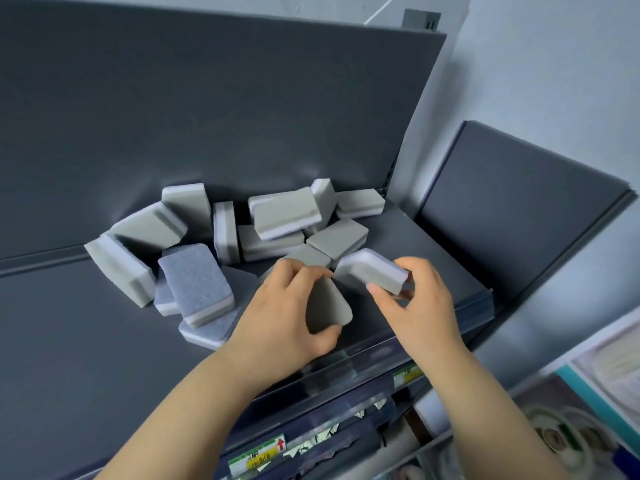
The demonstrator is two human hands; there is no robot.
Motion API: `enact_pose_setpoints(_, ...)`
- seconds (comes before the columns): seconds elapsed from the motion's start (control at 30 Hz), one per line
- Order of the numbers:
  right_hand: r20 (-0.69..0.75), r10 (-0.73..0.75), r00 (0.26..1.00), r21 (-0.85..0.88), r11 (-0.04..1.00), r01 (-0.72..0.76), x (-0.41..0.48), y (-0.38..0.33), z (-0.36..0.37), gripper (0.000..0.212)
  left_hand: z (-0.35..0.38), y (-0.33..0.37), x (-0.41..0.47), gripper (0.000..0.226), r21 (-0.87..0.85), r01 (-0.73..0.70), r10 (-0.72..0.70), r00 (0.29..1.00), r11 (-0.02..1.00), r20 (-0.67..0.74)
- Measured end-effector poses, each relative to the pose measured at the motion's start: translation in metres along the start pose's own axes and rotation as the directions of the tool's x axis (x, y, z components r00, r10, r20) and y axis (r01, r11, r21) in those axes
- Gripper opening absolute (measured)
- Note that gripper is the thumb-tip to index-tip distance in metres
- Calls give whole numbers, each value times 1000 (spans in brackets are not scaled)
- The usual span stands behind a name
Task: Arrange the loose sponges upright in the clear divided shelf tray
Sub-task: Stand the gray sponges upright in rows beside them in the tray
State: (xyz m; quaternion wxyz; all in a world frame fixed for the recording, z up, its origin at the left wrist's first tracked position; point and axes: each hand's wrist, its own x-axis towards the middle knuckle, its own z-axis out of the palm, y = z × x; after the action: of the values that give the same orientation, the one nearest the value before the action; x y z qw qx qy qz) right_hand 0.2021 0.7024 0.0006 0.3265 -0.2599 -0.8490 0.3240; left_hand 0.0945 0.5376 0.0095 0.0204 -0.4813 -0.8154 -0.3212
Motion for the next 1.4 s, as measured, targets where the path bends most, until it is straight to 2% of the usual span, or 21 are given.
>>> enact_pose_setpoints(0.1, 14, 50, 999, 42, 998, -50, -11, 0, 6, 35, 2, 4, 2, 54, -136, 63, -66, 998, 989, -16)
enact_pose_setpoints(0.2, -11, 61, 998, 76, 995, -60, -18, 0, 6, 34, 2, 7, 5, 52, -267, 115, -137, 988, 957, -67)
enact_pose_setpoints(0.33, 10, 37, 999, 67, 997, -38, -12, -7, -4, 31, -9, 5, 13, 57, -158, 61, -96, 969, 986, -228)
enact_pose_setpoints(0.47, 57, -47, 997, 81, 996, 43, -2, -25, -16, 32, -28, 6, 10, 49, -214, 90, -138, 966, 973, -220)
enact_pose_setpoints(0.57, 53, -176, 983, 136, 976, 168, 0, -45, -22, 34, -47, 9, -7, 50, -147, 85, -122, 955, 985, -269)
enact_pose_setpoints(0.7, 107, -400, 910, 244, 898, 366, 0, -72, -14, 34, -76, 10, -49, 44, 78, 150, -107, 909, 986, -403)
enact_pose_setpoints(0.87, 304, -601, 740, 465, 771, 435, -20, -104, 32, 31, -105, 14, -131, 39, 217, 371, -232, 846, 903, -481)
enact_pose_setpoints(0.97, 336, -687, 644, 605, 681, 412, -47, -130, 65, 32, -121, 19, -186, 37, 217, 546, -339, 736, 809, -586)
enact_pose_setpoints(1.1, 405, -707, 580, 692, 652, 310, -93, -168, 103, 31, -144, 24, -259, 46, 131, 771, -444, 486, 623, -753)
enact_pose_setpoints(1.2, 434, -739, 515, 728, 624, 282, -136, -207, 128, 31, -160, 22, -322, 51, 3, 865, -481, 282, 502, -830)
enact_pose_setpoints(1.27, 428, -762, 486, 751, 599, 279, -166, -234, 143, 32, -171, 16, -359, 49, -48, 896, -471, 186, 442, -862)
enact_pose_setpoints(1.33, 402, -784, 473, 756, 576, 311, -194, -259, 158, 36, -185, 6, -392, 50, -83, 903, -465, 137, 422, -875)
enact_pose_setpoints(1.4, 407, -794, 452, 749, 573, 333, -223, -285, 171, 38, -202, -6, -426, 52, -60, 897, -459, 165, 437, -873)
